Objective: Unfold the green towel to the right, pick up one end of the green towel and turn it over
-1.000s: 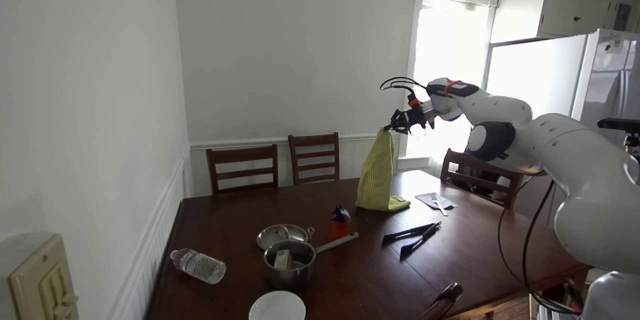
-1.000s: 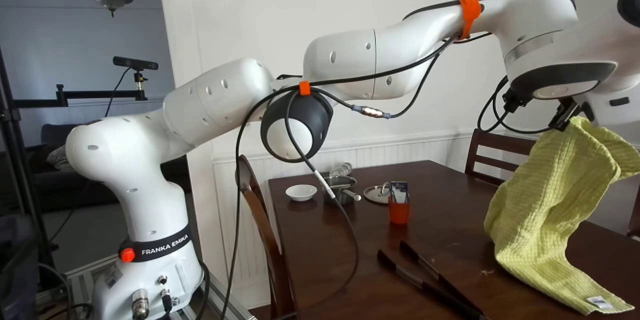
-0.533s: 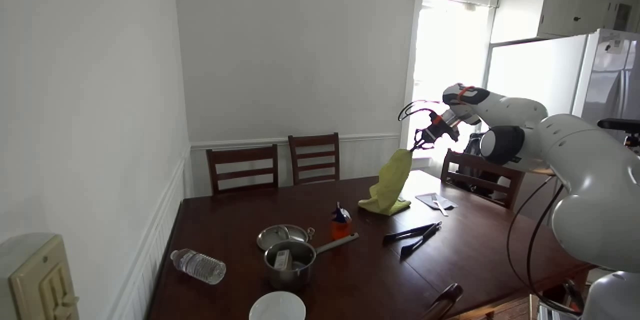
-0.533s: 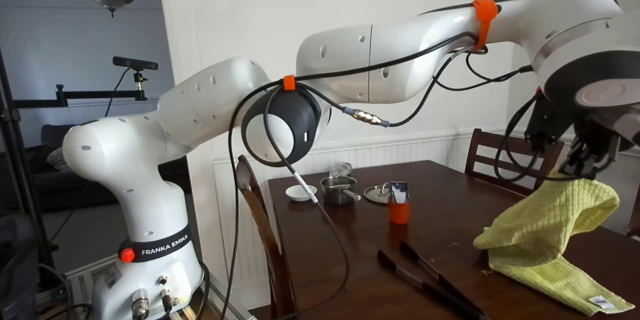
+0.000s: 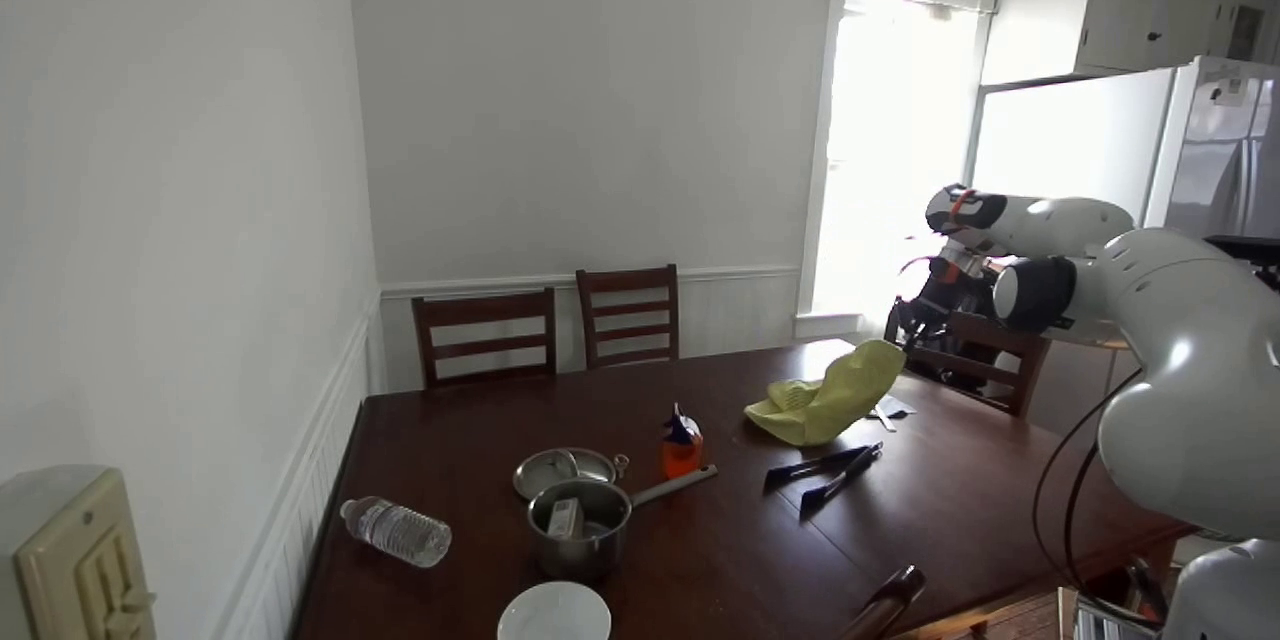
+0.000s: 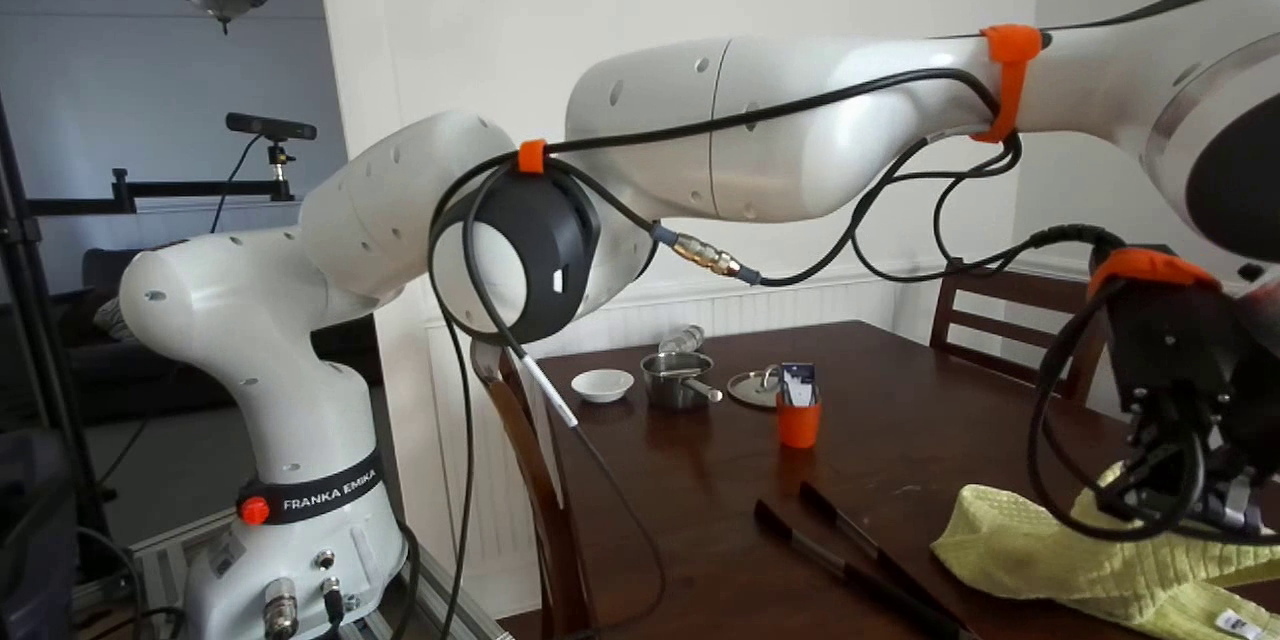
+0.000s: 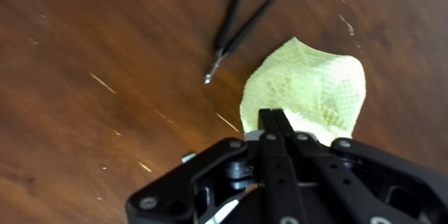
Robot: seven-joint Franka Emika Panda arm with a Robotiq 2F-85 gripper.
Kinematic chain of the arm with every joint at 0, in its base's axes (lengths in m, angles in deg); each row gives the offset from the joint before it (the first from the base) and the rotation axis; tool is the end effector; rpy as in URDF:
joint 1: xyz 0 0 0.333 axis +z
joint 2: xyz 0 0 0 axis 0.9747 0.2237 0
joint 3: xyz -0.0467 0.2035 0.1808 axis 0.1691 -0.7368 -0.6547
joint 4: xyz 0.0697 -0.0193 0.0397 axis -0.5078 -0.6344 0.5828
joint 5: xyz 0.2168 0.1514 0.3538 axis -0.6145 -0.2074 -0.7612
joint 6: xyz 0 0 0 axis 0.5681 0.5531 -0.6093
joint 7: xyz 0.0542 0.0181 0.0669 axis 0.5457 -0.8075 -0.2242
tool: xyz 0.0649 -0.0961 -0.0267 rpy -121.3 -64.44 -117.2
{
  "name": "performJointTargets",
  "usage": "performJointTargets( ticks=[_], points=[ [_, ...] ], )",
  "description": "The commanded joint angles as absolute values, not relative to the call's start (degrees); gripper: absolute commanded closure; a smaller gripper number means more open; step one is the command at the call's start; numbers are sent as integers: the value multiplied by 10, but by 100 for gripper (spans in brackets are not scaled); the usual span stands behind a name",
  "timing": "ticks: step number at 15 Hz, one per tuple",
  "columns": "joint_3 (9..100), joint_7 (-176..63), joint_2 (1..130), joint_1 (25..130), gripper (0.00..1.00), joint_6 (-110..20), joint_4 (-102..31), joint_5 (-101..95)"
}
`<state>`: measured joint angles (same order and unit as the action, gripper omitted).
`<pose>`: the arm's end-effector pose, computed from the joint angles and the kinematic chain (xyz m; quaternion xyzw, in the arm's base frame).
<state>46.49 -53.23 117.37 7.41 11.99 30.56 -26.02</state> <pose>0.3347 -0.7030 0.2793 -0.7736 0.5827 0.0196 0.2483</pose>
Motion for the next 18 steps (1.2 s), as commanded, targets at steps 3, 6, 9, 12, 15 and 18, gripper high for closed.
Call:
performJointTargets(
  ticks=[3,6,9,12,15,18],
  points=[
    [533,-577,1194,99,80,103,328,-149],
    [544,-560,1203,121,59,19,336,-128],
    [502,-526,1176,134,39,-51,313,-179],
    [478,-407,1173,179,19,-81,307,-215],
    [491,-297,1192,244,1,-190,312,-212],
    [519,-218,1206,296,0,-302,310,-192]
  ],
)
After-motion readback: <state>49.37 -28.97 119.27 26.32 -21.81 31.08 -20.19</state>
